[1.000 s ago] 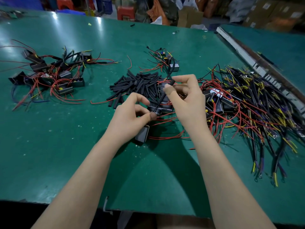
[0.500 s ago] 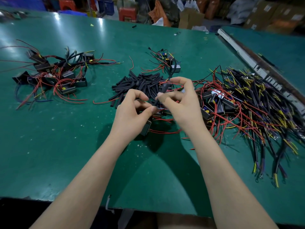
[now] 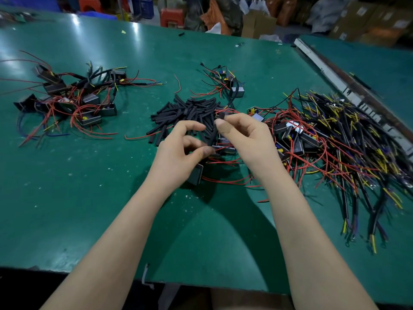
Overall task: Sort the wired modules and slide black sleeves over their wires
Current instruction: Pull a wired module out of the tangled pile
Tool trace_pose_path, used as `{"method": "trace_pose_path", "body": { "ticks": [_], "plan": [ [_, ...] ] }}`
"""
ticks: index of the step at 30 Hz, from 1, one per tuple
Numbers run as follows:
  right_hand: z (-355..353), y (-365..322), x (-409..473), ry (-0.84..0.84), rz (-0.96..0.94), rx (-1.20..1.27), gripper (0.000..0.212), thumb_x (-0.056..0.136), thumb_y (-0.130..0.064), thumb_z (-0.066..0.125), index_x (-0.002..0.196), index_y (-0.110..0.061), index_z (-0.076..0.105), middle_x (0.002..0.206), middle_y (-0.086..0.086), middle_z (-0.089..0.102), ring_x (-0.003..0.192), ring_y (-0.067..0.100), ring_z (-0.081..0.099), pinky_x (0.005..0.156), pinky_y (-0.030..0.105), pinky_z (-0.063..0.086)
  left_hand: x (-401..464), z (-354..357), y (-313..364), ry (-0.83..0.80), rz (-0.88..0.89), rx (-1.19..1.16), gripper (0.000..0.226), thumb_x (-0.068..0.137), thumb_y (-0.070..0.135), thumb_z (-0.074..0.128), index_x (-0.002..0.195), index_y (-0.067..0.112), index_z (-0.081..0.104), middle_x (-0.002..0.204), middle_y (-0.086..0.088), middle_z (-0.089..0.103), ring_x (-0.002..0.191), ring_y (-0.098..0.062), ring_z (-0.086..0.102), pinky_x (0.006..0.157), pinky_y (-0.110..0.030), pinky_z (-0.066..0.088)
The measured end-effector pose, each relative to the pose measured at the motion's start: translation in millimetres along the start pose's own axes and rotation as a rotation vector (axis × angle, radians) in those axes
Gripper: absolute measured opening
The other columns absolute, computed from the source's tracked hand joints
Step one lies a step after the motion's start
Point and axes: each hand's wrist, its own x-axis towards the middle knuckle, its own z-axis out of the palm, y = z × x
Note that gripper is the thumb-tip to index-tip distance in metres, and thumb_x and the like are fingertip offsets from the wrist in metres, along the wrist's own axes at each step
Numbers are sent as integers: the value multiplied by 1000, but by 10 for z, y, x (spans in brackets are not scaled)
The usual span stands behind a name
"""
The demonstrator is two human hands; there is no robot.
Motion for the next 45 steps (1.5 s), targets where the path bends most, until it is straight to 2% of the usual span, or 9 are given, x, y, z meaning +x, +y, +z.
{"method": "trace_pose_path", "body": {
  "ticks": [4,8,12,18,24,28,33,39,45],
  "plan": [
    [-30,18,12,-18,19,-86,15,88,-16,69,77,-25,63,59,-20,57,59,-7,49,63,10,40,12,-29,-6,-145,-23,-23,33,80,17,73,100,35,55,69,14,63,68,4,57,71,-12,45],
    [-42,27,10,-95,82,-60,9,87,-16,69,88,-24,65,76,-4,65,73,5,60,78,24,49,7,14,21,-149,-57,-49,5,87,27,65,87,29,60,77,5,71,70,-3,63,76,-22,52],
    [-40,-1,16,-67,33,-1,10,92,-18,63,88,-27,67,77,-7,66,75,2,58,76,15,47,8,21,18,-108,-63,79,9,88,24,64,80,19,63,77,2,70,70,-12,61,75,-29,49],
    [-110,-27,35,46,56,63,11,88,-15,68,80,-23,72,91,1,69,84,5,61,84,22,50,0,-111,27,-202,-53,162,23,83,19,66,64,28,57,85,7,63,67,8,50,69,-18,39],
    [-12,-66,-10,-152,59,82,7,89,-13,66,86,-12,73,83,1,70,79,4,63,80,18,50,-10,-19,107,-119,-92,-54,9,86,32,65,90,25,62,90,1,71,88,-13,65,83,-28,49],
    [21,-78,-13,-94,44,56,7,88,-14,67,83,-13,71,81,-2,66,72,-1,58,73,16,47,-30,4,185,-162,-38,-160,12,93,13,56,89,4,62,71,0,66,61,4,59,61,-8,43],
    [-5,-69,-2,35,-98,-102,5,88,-15,69,84,-16,72,87,-4,67,81,-9,57,78,7,40,-21,-51,191,-227,-113,-243,18,96,10,49,88,2,63,61,5,66,58,-5,61,60,-14,48],
    [-145,-60,36,-15,-8,-4,20,90,-33,62,109,-27,64,99,-10,69,92,-1,60,86,14,45,-6,-65,189,-73,-122,-390,24,99,7,43,83,11,60,58,7,58,53,-8,55,56,-16,47],
    [-259,-86,12,-110,25,-27,30,86,-47,55,102,-26,68,83,-16,71,74,-6,62,65,4,42,56,-108,184,128,-185,-619,22,98,8,43,84,9,60,58,5,57,52,-10,53,54,-18,46]
  ]
}}
